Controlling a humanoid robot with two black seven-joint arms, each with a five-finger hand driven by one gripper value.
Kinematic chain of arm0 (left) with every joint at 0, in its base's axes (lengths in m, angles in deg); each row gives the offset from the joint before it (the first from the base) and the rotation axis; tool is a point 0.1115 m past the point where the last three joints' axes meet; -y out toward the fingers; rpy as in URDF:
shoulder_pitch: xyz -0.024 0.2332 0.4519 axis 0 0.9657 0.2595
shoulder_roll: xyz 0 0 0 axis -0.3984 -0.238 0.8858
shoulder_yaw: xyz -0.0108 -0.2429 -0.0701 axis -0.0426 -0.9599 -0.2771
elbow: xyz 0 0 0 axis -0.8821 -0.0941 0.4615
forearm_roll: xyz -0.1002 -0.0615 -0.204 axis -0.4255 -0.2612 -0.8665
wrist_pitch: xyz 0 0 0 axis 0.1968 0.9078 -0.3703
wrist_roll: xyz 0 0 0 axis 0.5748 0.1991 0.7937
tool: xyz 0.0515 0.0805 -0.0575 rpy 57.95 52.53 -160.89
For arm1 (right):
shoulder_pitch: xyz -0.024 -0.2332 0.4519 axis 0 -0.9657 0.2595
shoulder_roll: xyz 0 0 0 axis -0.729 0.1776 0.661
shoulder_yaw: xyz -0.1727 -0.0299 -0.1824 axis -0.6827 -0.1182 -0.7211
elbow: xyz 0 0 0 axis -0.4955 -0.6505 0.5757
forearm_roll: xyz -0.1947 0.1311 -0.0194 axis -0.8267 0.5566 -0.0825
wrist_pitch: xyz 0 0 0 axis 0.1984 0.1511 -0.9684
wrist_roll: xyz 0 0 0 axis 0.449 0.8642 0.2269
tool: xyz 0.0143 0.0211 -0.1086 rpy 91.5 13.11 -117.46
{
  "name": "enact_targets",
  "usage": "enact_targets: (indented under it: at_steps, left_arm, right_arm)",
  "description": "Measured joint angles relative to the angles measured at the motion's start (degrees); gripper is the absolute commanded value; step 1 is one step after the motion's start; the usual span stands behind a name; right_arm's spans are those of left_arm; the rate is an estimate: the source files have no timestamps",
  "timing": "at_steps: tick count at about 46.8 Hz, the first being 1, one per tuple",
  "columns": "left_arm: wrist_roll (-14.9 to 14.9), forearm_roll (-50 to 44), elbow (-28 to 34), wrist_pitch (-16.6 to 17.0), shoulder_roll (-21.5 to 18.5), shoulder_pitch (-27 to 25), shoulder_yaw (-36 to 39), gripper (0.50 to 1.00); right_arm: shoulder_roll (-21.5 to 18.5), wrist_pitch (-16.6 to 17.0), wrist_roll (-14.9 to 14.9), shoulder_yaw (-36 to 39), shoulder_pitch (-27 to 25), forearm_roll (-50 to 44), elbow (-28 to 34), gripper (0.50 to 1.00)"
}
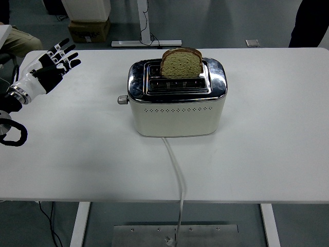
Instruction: Press down toaster
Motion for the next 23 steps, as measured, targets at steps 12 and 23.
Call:
enact_targets:
  at_steps: [12, 23]
  left_arm:
    - [0.0, 0.05, 0.0, 0.0, 0.03, 0.0, 0.0, 1.0]
    - [0.0, 0.0, -0.01, -0.05, 0.04, 0.05, 0.0, 1.0]
  right_arm:
    - [0.0, 0.0, 0.0, 0.0, 0.0, 0.0, 0.0, 1.0]
    - [0.0, 0.0, 0.0, 0.0, 0.0, 0.0, 0.0, 0.998]
